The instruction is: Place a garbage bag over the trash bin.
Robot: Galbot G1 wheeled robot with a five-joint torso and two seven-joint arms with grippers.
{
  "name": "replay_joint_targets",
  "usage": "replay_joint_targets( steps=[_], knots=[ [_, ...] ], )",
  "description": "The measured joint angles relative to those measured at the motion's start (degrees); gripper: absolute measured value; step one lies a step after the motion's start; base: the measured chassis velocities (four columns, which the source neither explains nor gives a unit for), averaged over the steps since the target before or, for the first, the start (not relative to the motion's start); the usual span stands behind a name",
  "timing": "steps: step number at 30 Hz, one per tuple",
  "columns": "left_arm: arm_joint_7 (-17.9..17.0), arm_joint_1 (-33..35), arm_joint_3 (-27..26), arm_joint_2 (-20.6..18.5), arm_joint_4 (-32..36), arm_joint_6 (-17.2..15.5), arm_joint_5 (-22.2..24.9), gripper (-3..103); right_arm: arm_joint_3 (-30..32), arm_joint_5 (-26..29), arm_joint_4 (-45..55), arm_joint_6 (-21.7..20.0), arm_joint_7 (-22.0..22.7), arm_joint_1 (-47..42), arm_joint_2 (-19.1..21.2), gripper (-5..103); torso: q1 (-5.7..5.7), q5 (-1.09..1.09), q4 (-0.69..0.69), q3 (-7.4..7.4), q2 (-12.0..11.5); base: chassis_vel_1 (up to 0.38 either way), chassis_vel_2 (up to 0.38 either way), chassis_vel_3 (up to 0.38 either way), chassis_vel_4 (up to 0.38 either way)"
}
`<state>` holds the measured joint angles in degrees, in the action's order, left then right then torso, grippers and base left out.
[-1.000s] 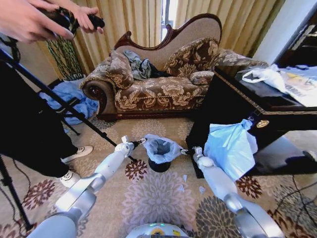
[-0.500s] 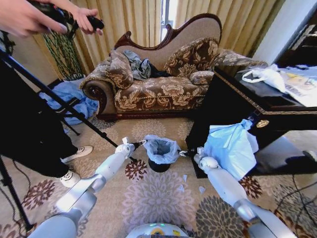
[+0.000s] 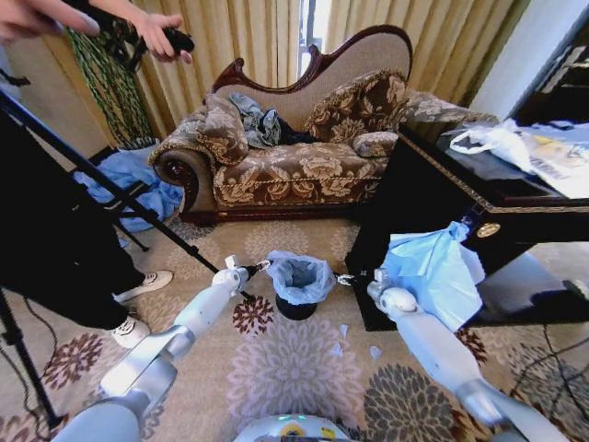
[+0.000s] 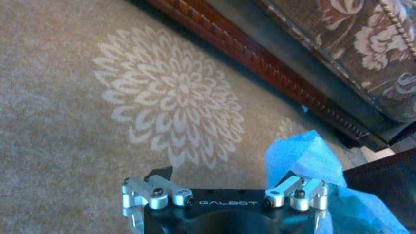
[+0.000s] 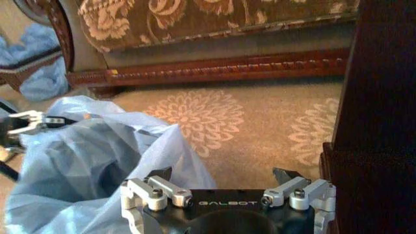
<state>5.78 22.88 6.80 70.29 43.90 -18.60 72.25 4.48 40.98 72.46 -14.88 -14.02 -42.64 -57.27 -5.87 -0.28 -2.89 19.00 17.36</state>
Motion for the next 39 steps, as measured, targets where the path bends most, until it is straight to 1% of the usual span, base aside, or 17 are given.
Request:
replay_joint_targets(
  steps=[2,6,7,8,12,14,17,18,19,20,23,25,31,33,35,36,39],
  knots=[
    [-0.2,0.7,0.1,-0.3,1.2,0.0,0.0,98,2.1,1.5,3.6,-0.3,0.9,-4.1,0.7,100,0.00,-0.01,0.00,0.00,0.0,0.000,0.000,0.000,0.000],
    [-0.7,0.5,-0.3,-0.1,0.3,0.5,-0.1,98,6.0,2.6,8.8,-0.4,2.2,-10.8,0.9,100,0.00,0.00,0.01,0.00,0.0,0.000,0.000,0.000,0.000],
    [-0.8,0.2,-1.2,0.1,-0.5,0.5,0.5,98,8.1,2.7,11.2,-0.4,2.6,-14.3,1.3,100,0.00,0.01,0.00,0.00,0.0,0.000,0.000,0.000,0.000],
    [-0.8,0.2,-1.2,0.1,-0.5,0.5,0.5,98,8.1,2.7,11.2,-0.4,2.6,-14.3,1.3,100,0.00,0.01,0.00,0.00,0.0,0.000,0.000,0.000,0.000],
    [-1.1,0.4,-3.3,0.4,-0.1,-0.2,1.3,98,13.0,3.3,16.3,0.5,3.4,-21.2,2.0,100,0.00,0.00,-0.02,0.00,0.0,0.000,0.000,0.000,0.000],
    [-1.4,0.7,-3.6,0.3,0.3,-0.4,1.5,98,13.8,3.6,17.0,0.6,3.7,-22.0,2.0,100,0.00,0.00,-0.02,0.00,0.0,0.000,0.000,0.000,0.000],
    [-2.3,2.1,-4.2,-0.4,2.8,-1.3,2.3,98,15.7,5.2,18.9,0.7,4.7,-23.7,1.7,100,0.00,-0.02,-0.01,0.00,0.0,0.000,0.000,0.000,0.000],
    [-2.7,2.9,-4.5,-0.9,3.8,-1.7,2.9,101,16.3,5.9,19.5,0.7,5.0,-24.2,1.5,100,0.00,0.00,0.00,0.00,0.0,0.000,0.000,0.000,0.000],
    [-2.8,3.0,-4.6,-0.9,3.9,-1.7,3.1,101,16.4,6.1,19.6,0.7,5.0,-24.3,1.4,100,0.00,0.00,0.01,0.00,0.0,0.000,0.000,0.000,0.000],
    [-3.3,3.2,-5.4,-1.0,3.5,-2.0,4.4,97,17.2,6.6,20.4,0.8,5.3,-25.0,0.8,100,0.00,-0.01,0.04,0.00,0.0,0.000,0.000,0.000,0.000],
    [-3.9,3.1,-6.3,-0.6,2.1,-2.0,5.6,97,17.9,6.9,21.2,0.9,5.3,-26.3,0.6,100,0.00,0.01,0.04,0.00,0.0,0.000,0.000,0.000,0.000],
    [-4.3,3.0,-7.0,-0.1,1.1,-2.2,6.4,97,18.6,7.0,22.1,1.1,5.3,-28.2,0.7,100,0.00,-0.01,-0.01,0.00,0.0,0.000,0.000,0.000,0.000],
    [-4.1,3.6,-8.6,1.0,-0.5,-1.7,5.0,97,19.4,6.7,22.8,1.6,5.2,-30.4,0.9,100,-0.01,0.00,0.00,0.00,0.0,0.000,0.000,0.000,0.000],
    [-3.5,4.1,-8.2,1.3,-0.8,-1.3,3.6,97,19.8,6.7,23.2,1.9,5.1,-31.1,0.9,100,0.00,0.00,0.01,0.00,0.0,0.000,0.000,0.000,0.000],
    [-3.3,4.2,-8.0,1.4,-1.0,-1.1,3.2,97,19.9,6.7,23.3,1.9,5.1,-31.3,0.8,100,0.00,0.00,0.01,0.00,0.0,0.000,0.000,0.000,0.000],
    [-3.1,4.2,-7.8,1.8,-1.4,-0.8,2.4,95,20.1,6.7,23.5,1.9,5.2,-31.6,0.7,100,0.00,-0.01,0.00,0.00,0.0,0.000,0.000,0.000,0.000],
    [-3.0,4.1,-7.8,2.4,-2.0,-0.5,1.9,97,20.4,6.6,23.7,2.0,5.2,-32.1,0.6,100,0.00,0.00,0.01,0.00,0.0,0.000,0.000,0.000,0.000]
  ],
)
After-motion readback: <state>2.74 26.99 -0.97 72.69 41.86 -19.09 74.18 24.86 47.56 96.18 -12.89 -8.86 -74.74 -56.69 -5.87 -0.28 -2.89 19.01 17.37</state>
